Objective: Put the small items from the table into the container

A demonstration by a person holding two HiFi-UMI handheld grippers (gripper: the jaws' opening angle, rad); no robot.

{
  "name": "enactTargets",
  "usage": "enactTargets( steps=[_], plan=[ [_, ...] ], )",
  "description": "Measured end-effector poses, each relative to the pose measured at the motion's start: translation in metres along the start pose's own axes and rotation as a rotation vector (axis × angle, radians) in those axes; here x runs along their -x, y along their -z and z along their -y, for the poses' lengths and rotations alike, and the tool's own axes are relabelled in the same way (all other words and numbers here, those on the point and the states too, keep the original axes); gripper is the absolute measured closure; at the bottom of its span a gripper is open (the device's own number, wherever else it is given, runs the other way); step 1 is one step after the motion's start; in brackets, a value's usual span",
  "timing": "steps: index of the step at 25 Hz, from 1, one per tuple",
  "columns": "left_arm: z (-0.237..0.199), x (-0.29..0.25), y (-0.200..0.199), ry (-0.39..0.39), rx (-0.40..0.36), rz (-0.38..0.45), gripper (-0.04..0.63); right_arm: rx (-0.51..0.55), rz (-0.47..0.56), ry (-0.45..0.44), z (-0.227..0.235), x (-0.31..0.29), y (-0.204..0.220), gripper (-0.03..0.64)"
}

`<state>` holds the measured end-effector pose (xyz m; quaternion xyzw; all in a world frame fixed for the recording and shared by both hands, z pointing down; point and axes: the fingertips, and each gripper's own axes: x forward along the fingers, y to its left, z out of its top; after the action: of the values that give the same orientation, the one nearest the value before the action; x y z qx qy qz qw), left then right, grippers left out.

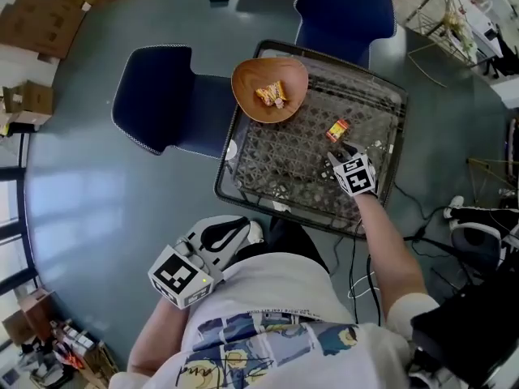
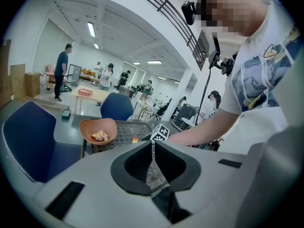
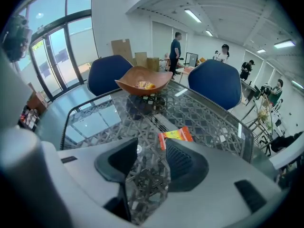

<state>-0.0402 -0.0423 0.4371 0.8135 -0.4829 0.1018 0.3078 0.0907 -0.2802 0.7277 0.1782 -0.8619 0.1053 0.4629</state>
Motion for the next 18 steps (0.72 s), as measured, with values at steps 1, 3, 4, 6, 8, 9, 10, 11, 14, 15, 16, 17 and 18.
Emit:
enactTargets(
  steps=[1,3,4,6,8,9,10,11,14,15,16,17,18],
  plan=[
    [-0.003,-0.003,0.000,-0.009,0.013,-0.002,0.584,0.000,-0.014,-0.004,0.007,-0.008,-0.001,0.448],
    [-0.010,-0.007,0.000,-0.029,0.036,-0.006,0.584,0.007,-0.033,-0.005,0.022,-0.024,-0.002,0.439],
    [-0.013,-0.008,0.000,-0.037,0.046,-0.008,0.584,0.012,-0.042,-0.002,0.029,-0.032,-0.003,0.432],
    [-0.017,-0.010,0.001,-0.050,0.065,-0.013,0.584,0.021,-0.063,0.004,0.041,-0.046,-0.002,0.419],
    [-0.021,-0.011,0.002,-0.061,0.082,-0.017,0.584,0.024,-0.086,0.008,0.051,-0.059,0.000,0.410],
    [-0.024,-0.011,0.002,-0.066,0.088,-0.018,0.584,0.021,-0.097,0.003,0.054,-0.063,0.001,0.408],
    [-0.026,-0.011,0.003,-0.073,0.094,-0.019,0.584,0.016,-0.107,-0.001,0.056,-0.068,0.001,0.407],
    [-0.029,-0.011,0.004,-0.079,0.100,-0.020,0.585,0.012,-0.116,-0.005,0.058,-0.073,0.003,0.407],
    [-0.034,-0.010,0.008,-0.095,0.114,-0.023,0.584,-0.010,-0.123,-0.024,0.059,-0.084,0.006,0.407],
    [-0.035,-0.010,0.009,-0.098,0.118,-0.023,0.584,-0.021,-0.121,-0.030,0.058,-0.085,0.006,0.407],
    [-0.036,-0.010,0.010,-0.101,0.120,-0.023,0.584,-0.028,-0.117,-0.033,0.057,-0.085,0.006,0.407],
    [-0.037,-0.009,0.011,-0.104,0.122,-0.022,0.584,-0.031,-0.113,-0.033,0.056,-0.085,0.005,0.407],
    [-0.038,-0.009,0.011,-0.105,0.124,-0.020,0.584,-0.030,-0.109,-0.029,0.056,-0.085,0.004,0.408]
  ],
)
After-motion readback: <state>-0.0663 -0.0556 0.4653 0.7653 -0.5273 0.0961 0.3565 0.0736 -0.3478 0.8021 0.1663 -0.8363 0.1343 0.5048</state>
